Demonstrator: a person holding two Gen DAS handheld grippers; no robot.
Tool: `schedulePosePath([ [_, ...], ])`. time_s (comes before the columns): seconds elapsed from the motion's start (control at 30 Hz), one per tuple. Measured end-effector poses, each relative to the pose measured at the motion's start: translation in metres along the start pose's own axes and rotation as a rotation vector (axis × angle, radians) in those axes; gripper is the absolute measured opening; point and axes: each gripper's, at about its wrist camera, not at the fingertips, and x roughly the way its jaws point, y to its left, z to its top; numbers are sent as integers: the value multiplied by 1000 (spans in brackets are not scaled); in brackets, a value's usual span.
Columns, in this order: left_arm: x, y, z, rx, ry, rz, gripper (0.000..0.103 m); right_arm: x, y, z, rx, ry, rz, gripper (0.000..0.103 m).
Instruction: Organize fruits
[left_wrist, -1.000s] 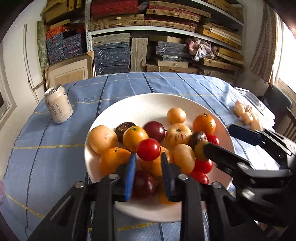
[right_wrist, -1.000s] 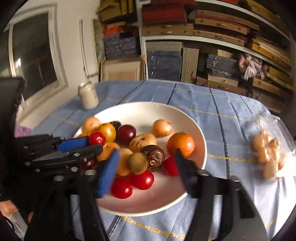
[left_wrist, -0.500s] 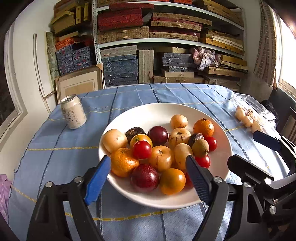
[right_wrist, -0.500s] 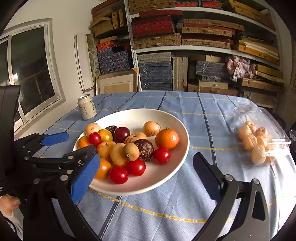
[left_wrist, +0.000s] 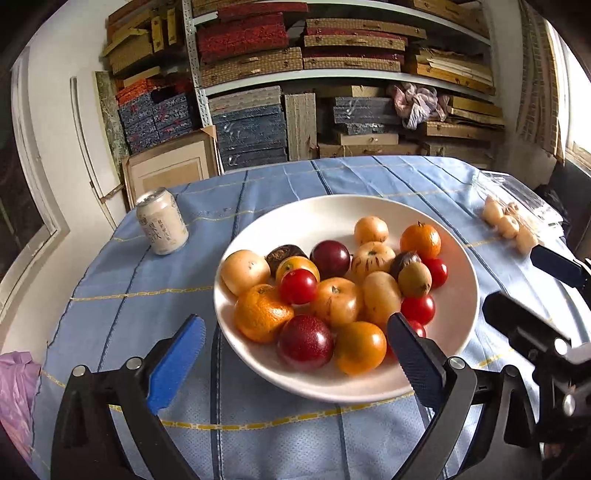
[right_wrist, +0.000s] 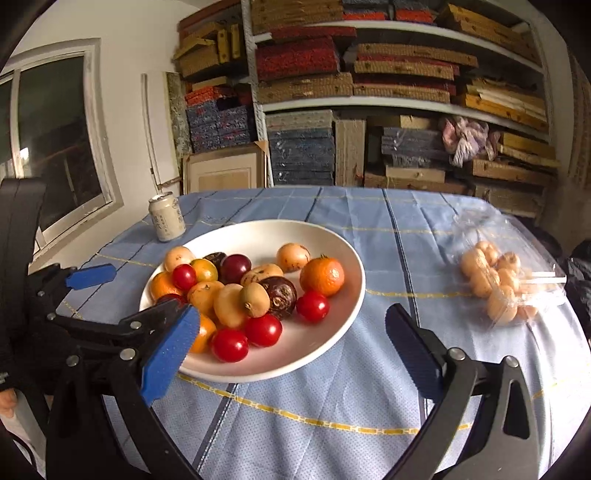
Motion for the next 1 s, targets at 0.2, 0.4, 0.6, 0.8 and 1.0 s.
schedulePosePath([
  [0.2, -2, 8, 0, -41, 5, -49, 99, 0, -4, -3, 3, 7, -3, 99],
  [0.4, -1, 15, 2, -85, 19, -105, 99, -1, -4, -5, -6, 1, -26, 99],
  [0.6, 0, 16, 3, -85, 28, -110, 99, -1, -6, -9, 25, 22, -15, 99],
  [0.8, 0, 17, 4, -95, 32, -112, 99, -3, -4, -10, 13, 9, -30, 99],
  [1.0, -1, 12, 1, -79, 33, -89, 99, 1, -6, -12, 25, 25, -25, 99],
])
